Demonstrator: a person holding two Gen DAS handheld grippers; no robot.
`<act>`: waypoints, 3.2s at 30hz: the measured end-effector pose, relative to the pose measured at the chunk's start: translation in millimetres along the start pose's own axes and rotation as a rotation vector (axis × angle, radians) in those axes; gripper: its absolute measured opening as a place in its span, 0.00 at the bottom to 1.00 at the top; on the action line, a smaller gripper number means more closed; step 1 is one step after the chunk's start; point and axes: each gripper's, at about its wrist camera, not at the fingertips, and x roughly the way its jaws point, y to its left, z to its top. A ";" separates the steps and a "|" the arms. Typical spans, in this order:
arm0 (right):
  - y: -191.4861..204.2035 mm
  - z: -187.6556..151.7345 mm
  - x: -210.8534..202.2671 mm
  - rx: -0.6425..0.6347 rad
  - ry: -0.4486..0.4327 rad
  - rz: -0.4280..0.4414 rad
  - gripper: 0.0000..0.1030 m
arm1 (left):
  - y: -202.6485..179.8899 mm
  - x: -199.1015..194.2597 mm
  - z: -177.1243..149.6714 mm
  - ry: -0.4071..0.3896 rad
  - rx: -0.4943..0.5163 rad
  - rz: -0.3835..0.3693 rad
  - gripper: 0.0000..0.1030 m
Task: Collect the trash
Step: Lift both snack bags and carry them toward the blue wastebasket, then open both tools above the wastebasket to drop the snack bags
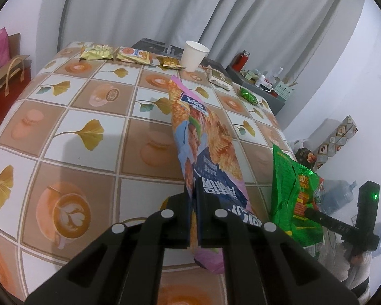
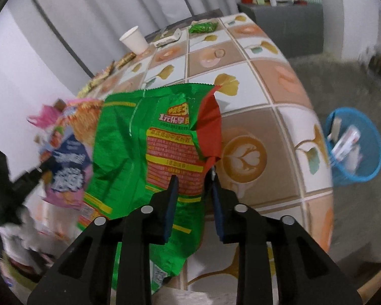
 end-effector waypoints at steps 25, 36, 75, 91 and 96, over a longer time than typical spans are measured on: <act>-54.5 8.8 -59.3 0.202 -0.174 0.133 0.00 | -21.3 -42.8 22.9 -0.138 -0.015 -0.115 0.00; -95.2 4.4 -90.5 0.288 -0.270 0.148 0.00 | -91.3 -37.7 44.1 -0.136 0.087 -0.234 0.00; -379.7 -24.6 -67.7 0.885 -0.398 -0.032 0.00 | -398.7 183.9 40.5 0.156 0.381 -0.470 0.00; -442.1 -53.5 13.6 1.011 -0.293 -0.263 0.44 | -427.6 270.7 14.5 0.342 0.349 -0.415 0.00; -434.1 -89.4 -21.8 1.013 -0.340 -0.267 0.44 | -457.8 316.4 -8.4 0.470 0.287 -0.409 0.00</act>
